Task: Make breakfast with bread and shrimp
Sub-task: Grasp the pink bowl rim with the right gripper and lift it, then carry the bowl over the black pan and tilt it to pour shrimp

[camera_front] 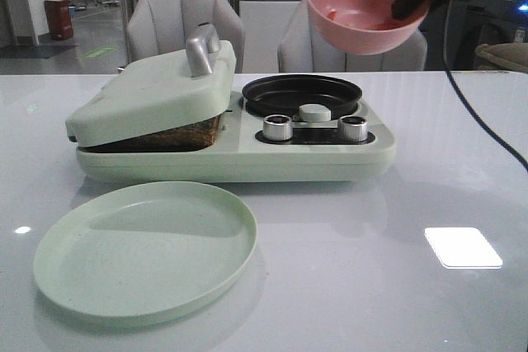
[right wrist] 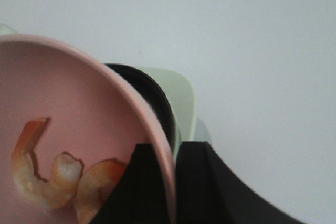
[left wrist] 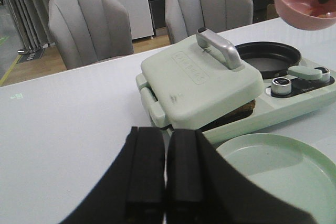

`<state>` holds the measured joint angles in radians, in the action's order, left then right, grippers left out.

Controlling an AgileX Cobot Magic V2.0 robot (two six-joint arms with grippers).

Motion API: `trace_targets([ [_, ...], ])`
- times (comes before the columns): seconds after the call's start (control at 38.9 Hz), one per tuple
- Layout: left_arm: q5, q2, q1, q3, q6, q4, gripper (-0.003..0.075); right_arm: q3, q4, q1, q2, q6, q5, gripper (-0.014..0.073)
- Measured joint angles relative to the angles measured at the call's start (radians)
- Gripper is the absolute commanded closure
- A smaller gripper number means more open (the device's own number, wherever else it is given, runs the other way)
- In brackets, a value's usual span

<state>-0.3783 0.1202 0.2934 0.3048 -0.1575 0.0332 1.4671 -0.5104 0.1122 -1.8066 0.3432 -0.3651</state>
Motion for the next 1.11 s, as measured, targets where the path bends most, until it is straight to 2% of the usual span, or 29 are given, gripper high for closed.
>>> trace_targets([
  [0.28,0.0,0.0,0.0,0.0,0.0,0.0,0.0608,0.0,-0.019,0.106,-0.017,0.014,0.268,0.0451],
  [0.57,0.0,0.0,0.0,0.0,0.0,0.0,0.0608,0.0,-0.014,0.139,-0.112,0.015,0.545,0.0453],
  [0.9,0.0,0.0,0.0,0.0,0.0,0.0,0.0608,-0.024,0.169,0.145,-0.217,-0.018,0.853,0.0454],
  [1.11,0.0,0.0,0.0,0.0,0.0,0.0,0.0608,-0.142,0.339,0.145,-0.265,-0.111,1.202,0.0454],
])
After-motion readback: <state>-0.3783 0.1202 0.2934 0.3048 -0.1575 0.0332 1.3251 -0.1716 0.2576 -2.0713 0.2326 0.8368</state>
